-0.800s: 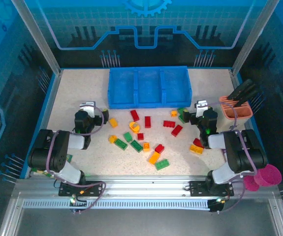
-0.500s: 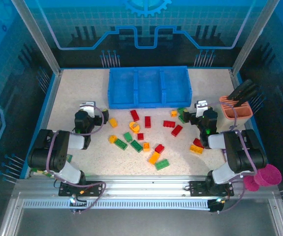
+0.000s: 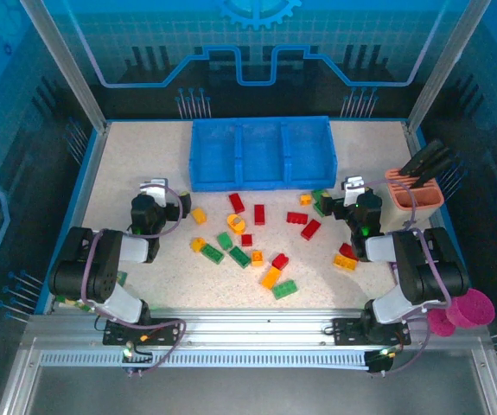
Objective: Sort the legos into containers by color
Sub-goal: Pick up the lego from the middle-right of the table.
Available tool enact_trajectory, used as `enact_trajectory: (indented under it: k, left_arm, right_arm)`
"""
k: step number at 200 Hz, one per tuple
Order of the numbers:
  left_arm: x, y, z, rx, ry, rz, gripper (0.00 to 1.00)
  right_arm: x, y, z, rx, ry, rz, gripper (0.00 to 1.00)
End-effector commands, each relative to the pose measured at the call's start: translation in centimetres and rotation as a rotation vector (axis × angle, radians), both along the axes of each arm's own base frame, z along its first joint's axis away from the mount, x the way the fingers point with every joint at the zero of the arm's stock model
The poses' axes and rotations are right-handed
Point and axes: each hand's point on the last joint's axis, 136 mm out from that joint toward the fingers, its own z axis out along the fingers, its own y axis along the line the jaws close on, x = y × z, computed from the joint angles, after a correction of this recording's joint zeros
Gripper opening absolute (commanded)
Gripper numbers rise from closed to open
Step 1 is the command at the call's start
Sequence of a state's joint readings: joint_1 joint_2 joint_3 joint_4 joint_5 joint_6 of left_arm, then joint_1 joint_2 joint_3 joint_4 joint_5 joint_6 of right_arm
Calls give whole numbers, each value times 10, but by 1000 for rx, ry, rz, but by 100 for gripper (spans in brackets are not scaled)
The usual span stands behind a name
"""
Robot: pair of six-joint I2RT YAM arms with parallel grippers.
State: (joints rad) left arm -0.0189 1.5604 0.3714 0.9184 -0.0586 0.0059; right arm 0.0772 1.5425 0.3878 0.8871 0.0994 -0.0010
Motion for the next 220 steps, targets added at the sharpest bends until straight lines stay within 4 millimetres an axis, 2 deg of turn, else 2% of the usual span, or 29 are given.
enact_trajectory:
  k: [1,220]
  left_arm:
    - [3,0,8,18,-29,-1,99]
    - [4,3,7,-20,-18,-13,99]
  right_arm:
    - [4,-1,6,-1,-18,5,100]
    - [4,-1,5,7,-15,12,100]
